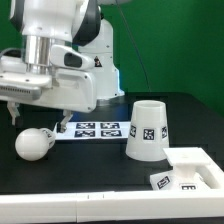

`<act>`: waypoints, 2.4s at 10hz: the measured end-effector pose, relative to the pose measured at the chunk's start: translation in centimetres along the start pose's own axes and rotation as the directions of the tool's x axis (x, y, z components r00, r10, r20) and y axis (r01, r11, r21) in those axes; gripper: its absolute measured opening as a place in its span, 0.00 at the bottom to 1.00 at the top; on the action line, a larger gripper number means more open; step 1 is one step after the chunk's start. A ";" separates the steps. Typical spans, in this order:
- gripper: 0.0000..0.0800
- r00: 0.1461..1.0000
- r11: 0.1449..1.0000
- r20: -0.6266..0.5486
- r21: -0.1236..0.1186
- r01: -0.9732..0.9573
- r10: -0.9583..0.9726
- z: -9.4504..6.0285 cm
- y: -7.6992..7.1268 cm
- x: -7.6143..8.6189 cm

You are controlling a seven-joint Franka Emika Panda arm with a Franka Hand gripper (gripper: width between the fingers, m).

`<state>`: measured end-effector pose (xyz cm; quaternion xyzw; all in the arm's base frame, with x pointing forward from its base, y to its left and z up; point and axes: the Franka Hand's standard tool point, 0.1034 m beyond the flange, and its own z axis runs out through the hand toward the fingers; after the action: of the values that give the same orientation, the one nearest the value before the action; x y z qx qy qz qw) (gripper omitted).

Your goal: Assemble lamp

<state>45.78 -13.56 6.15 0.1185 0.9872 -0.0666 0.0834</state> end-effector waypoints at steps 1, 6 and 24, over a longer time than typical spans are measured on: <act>0.87 0.999 1.000 0.027 0.001 -0.023 0.023 -1.4 -0.1 -0.7; 0.87 0.868 0.871 0.071 -0.043 -0.489 0.491 -3.4 2.1 -3.8; 0.87 -0.698 -0.697 -0.069 0.048 -0.716 0.713 -3.5 3.9 -4.7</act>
Offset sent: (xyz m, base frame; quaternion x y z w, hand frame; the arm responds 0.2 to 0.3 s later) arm 0.0185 0.0163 0.0118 -0.0050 -0.0151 0.2305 0.9729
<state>50.74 -10.29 9.93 0.9554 0.2783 0.0774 0.0613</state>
